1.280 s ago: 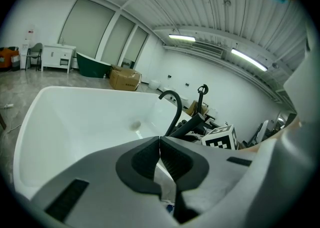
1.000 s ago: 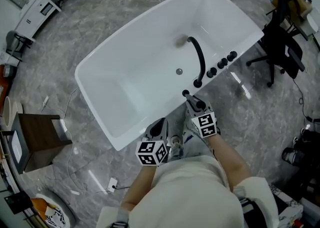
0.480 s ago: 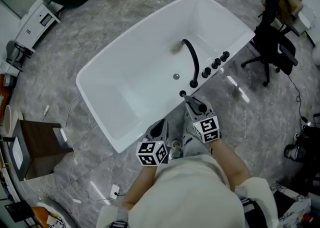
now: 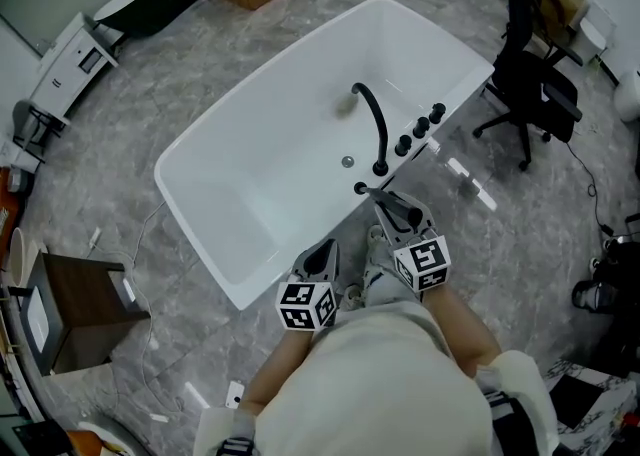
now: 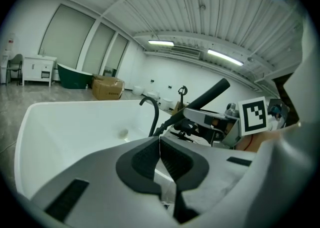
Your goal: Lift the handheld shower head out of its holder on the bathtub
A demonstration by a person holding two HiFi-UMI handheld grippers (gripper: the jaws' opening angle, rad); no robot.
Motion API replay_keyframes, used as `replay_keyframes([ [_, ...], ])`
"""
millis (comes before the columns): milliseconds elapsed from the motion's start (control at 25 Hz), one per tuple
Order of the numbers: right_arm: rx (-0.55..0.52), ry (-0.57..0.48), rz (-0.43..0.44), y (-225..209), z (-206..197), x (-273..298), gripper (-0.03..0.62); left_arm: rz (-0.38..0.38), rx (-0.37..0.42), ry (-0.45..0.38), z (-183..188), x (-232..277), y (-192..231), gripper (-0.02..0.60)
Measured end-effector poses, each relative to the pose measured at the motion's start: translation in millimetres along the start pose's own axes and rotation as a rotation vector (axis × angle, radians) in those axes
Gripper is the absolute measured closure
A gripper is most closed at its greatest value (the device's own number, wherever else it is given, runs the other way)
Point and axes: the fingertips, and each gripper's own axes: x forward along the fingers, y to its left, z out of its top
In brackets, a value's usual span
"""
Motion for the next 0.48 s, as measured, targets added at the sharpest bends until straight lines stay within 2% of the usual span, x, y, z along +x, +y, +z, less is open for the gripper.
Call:
replay_keyframes([
  [480,-0.001,-0.186,-0.027,-2,76,-60,0.453,0.006,0.018,-0.063,21,-4,2,0.56],
])
